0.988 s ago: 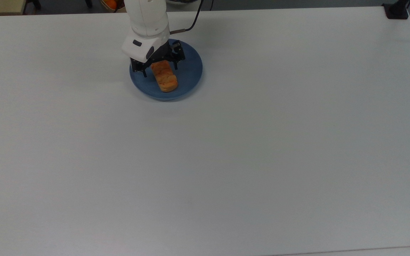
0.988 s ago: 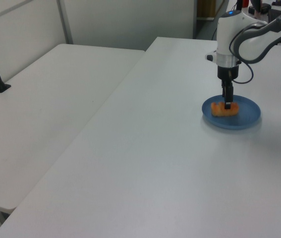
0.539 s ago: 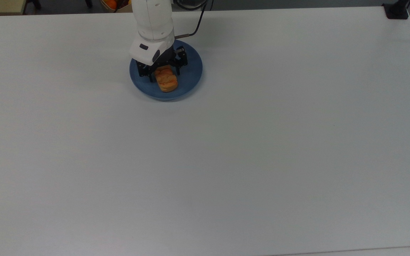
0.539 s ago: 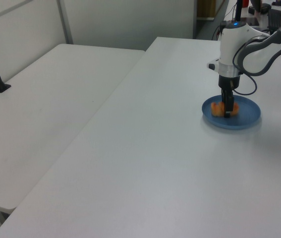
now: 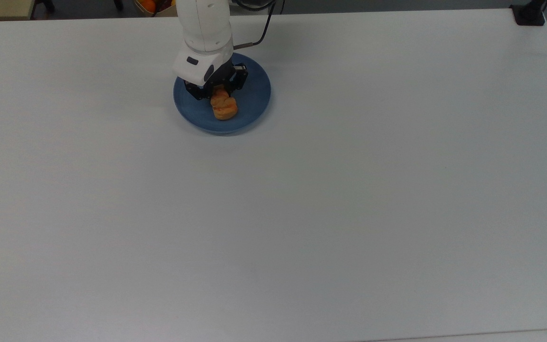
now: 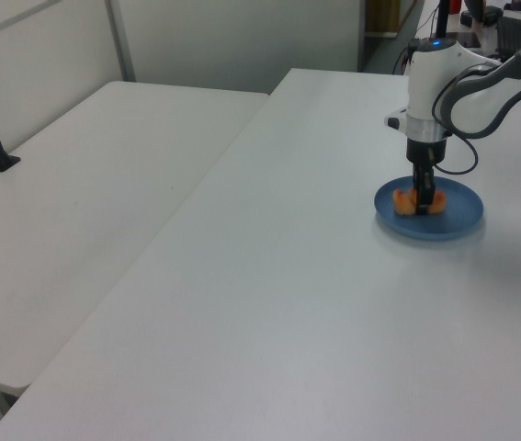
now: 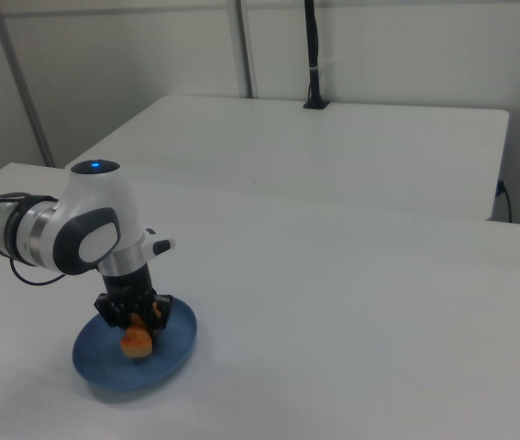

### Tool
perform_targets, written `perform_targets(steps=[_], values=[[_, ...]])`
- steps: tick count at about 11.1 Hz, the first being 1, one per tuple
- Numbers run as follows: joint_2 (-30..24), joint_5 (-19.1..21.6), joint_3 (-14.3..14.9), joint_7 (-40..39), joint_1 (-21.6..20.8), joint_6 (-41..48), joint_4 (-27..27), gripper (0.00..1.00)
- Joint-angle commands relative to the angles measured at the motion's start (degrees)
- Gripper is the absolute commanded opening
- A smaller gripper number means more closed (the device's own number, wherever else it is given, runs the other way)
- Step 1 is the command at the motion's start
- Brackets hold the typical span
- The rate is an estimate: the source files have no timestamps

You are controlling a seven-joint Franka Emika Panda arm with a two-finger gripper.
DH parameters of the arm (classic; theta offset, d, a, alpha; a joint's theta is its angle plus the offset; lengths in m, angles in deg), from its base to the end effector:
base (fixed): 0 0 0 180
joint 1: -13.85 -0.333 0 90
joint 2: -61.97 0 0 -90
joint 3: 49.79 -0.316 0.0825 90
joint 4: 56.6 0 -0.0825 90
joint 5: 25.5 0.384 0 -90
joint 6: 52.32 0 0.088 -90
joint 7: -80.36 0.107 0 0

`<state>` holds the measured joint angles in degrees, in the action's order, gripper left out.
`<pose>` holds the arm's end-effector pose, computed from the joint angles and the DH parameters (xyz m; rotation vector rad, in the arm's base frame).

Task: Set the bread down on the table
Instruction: 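Lift the bread roll off the plate and carry it away from the plate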

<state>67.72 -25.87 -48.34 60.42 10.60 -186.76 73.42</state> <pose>0.5260 0.0164 0.3125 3.0803 0.5990 -0.0377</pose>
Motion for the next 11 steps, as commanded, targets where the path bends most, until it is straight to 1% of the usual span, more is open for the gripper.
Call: perform_targets(steps=[1,3,5,6,7,8,9,10,11], values=[[-4.8,-0.5,0.0,0.3,-1.4,8.2,-1.7,0.37],[-6.3,-0.4,0.0,1.0,-1.6,17.6,-7.6,0.38],[-6.7,-0.2,-2.1,6.0,-3.4,27.7,-15.9,0.38],[-6.9,0.1,-3.6,8.3,-4.3,32.3,-19.3,0.38],[-7.1,0.5,-6.1,10.6,-4.6,36.2,-22.4,0.38],[-7.3,1.2,-9.2,13.6,-5.2,38.4,-24.4,0.38],[-7.6,1.4,-12.6,17.9,-5.6,39.8,-25.6,0.38],[-7.5,1.4,-15.3,21.8,-6.8,40.3,-26.6,0.38],[-7.5,1.6,-16.2,26.0,-9.5,40.3,-26.7,0.38]])
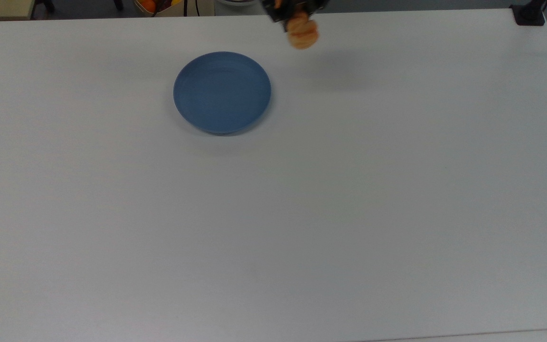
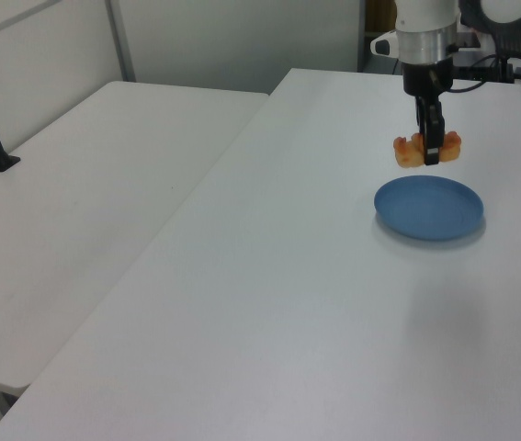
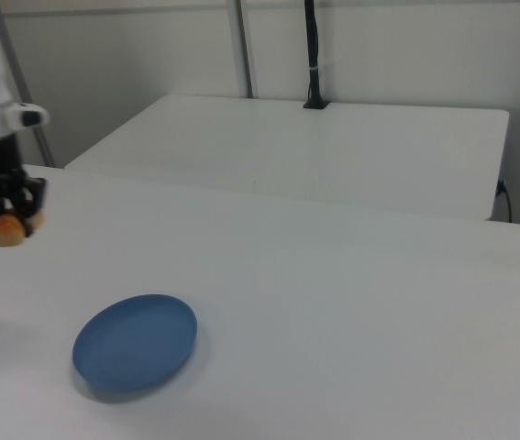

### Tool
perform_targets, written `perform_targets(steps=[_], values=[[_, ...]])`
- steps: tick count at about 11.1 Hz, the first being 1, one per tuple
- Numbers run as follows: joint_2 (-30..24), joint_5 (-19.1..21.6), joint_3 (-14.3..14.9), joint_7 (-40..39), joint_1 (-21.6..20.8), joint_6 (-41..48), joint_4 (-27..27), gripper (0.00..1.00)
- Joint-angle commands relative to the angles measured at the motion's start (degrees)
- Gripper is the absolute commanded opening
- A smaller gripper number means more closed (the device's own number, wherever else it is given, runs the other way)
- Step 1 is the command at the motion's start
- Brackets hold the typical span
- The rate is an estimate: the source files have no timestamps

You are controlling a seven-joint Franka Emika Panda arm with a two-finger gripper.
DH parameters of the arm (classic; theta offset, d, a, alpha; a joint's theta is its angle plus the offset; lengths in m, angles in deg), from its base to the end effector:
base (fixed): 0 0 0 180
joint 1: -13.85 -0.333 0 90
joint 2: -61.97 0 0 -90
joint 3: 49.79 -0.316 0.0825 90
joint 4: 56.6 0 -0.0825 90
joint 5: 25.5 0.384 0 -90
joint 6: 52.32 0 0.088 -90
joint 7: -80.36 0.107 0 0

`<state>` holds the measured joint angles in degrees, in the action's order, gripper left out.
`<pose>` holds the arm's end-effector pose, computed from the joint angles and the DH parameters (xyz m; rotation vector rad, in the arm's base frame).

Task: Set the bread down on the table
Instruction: 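Lift the bread roll off the plate and carry it away from the plate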

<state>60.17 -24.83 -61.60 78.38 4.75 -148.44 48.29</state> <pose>0.5034 0.1948 0.5276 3.0595 0.6155 -0.1898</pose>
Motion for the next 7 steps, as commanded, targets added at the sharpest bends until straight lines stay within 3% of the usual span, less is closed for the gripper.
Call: perform_targets(steps=[1,3,6,7], values=[[0.0,1.2,-4.3,12.0,-6.3,1.8,-1.5,0.38],[1.4,2.6,-9.9,18.6,-8.6,0.4,-1.5,0.38],[5.2,2.2,-18.1,31.6,-11.8,-11.0,0.1,0.38],[7.3,1.6,-18.8,34.4,-13.2,-14.4,0.4,0.38]])
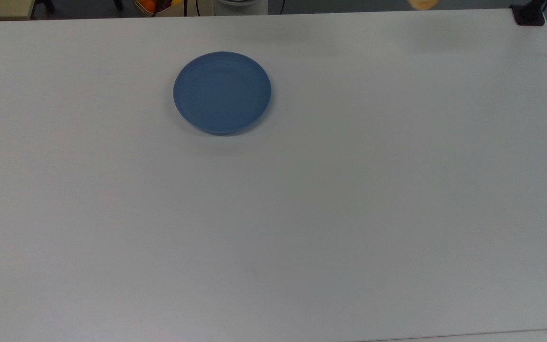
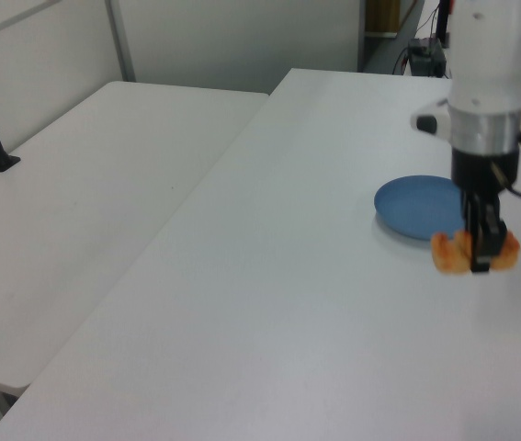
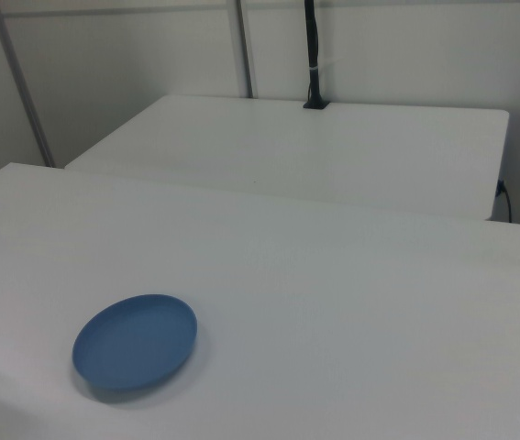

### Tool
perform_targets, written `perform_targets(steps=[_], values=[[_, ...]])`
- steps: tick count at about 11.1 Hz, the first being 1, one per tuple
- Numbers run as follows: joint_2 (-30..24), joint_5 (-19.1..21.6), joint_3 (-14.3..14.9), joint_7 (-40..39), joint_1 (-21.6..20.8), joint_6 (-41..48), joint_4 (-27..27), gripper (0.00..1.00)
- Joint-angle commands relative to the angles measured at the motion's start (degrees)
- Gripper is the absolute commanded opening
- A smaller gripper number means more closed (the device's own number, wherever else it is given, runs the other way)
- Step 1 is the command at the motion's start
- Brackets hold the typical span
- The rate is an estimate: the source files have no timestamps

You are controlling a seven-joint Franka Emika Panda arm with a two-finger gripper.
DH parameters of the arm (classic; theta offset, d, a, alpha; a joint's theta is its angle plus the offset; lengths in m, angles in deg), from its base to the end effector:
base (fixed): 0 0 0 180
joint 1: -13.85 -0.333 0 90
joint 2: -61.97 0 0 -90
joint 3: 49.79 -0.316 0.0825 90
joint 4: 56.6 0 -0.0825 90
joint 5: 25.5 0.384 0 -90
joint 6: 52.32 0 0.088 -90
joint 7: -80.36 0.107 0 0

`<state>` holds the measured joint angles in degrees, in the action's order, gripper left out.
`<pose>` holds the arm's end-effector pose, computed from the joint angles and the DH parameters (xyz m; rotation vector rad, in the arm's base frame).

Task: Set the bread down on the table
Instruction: 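Lift the bread roll off the plate and carry it away from the plate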

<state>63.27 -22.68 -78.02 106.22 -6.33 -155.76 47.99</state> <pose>0.3731 0.4236 0.5122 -3.0610 -0.5907 0.1048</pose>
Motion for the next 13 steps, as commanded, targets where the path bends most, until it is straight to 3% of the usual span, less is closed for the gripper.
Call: perform_targets(steps=[1,5,8,13], values=[[5.2,-0.6,-2.4,7.9,-2.7,-9.9,1.7,0.38],[10.0,-1.9,-2.4,9.1,-2.7,-20.2,3.9,0.38],[14.2,-8.1,-2.4,15.3,-4.1,-27.7,5.4,0.38],[19.7,-10.7,-2.2,17.8,-5.1,-31.1,5.8,0.38]])
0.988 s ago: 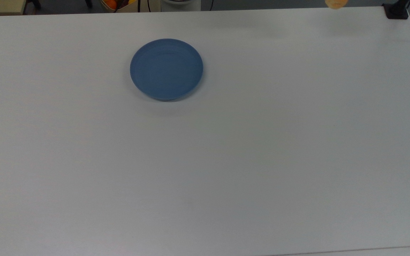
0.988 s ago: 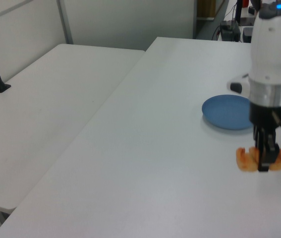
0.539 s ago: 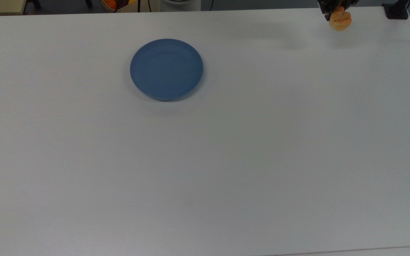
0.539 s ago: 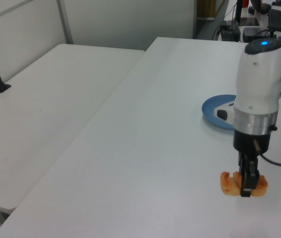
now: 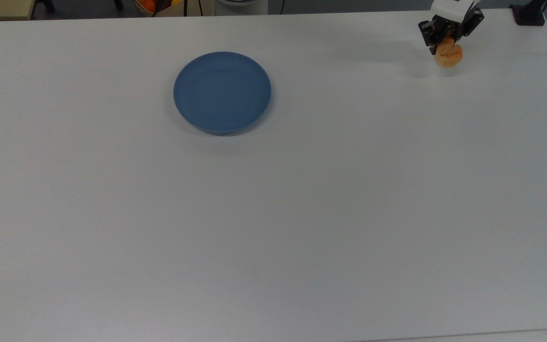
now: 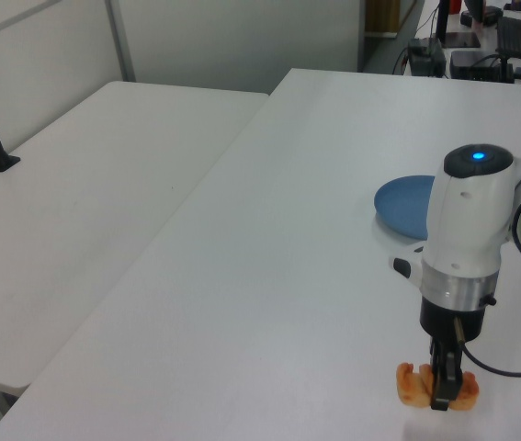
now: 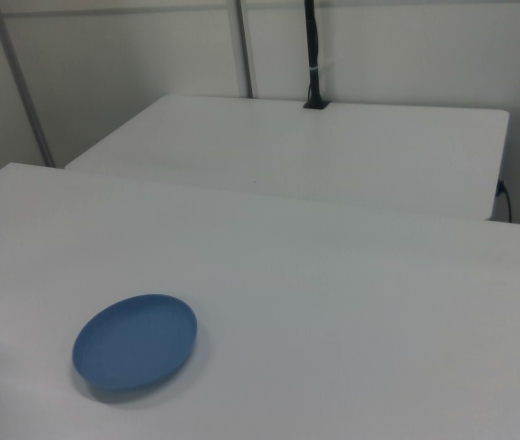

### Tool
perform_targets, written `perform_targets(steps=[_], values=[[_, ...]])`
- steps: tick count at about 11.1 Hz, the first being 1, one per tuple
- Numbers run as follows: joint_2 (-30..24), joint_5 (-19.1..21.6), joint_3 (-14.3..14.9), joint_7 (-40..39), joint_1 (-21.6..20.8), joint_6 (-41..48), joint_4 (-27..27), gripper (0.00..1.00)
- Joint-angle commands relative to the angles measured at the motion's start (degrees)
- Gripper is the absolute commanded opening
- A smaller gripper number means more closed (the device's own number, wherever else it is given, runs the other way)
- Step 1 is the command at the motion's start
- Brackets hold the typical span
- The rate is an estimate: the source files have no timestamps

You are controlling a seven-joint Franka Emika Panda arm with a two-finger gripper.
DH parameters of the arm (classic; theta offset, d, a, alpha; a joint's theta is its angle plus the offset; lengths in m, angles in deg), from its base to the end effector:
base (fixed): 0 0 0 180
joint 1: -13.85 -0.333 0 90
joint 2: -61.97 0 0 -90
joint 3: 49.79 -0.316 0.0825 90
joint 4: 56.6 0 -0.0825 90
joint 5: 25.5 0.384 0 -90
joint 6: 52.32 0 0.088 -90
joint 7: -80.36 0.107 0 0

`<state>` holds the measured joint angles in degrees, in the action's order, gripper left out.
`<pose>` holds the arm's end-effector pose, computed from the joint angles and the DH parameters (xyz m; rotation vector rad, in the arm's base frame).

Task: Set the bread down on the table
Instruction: 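Lower the bread roll onto the bare table and open the gripper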

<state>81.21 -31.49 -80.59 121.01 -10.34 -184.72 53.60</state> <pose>0.3747 0.4994 0.3489 -2.9766 -0.4252 -0.0060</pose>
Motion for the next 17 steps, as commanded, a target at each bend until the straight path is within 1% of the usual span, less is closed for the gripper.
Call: perform_targets(steps=[1,3,5,7,8,9,10,13,14,16,17], values=[[2.3,-3.1,0.6,4.6,-1.9,-2.4,0.3,0.38],[4.3,-5.8,0.7,7.5,-2.3,-2.6,0.4,0.38],[5.1,-7.5,1.5,9.0,-2.4,-2.7,0.4,0.41],[6.0,-7.9,1.7,9.0,-2.4,-2.6,0.3,0.57],[6.0,-7.9,1.7,9.1,-2.4,-2.6,0.3,0.68],[5.9,-7.9,1.7,9.1,-2.3,-2.5,0.2,0.86],[5.8,-7.9,1.7,9.0,-2.2,-2.3,0.2,1.00],[4.1,-7.9,1.7,9.0,-1.2,-1.5,-0.2,1.00],[3.5,-7.9,1.7,9.0,-0.2,-1.1,-0.2,1.00],[0.9,-7.7,2.1,8.8,1.7,2.6,-1.6,1.00],[-1.4,-7.2,2.1,8.6,3.1,5.1,-1.8,1.00]])
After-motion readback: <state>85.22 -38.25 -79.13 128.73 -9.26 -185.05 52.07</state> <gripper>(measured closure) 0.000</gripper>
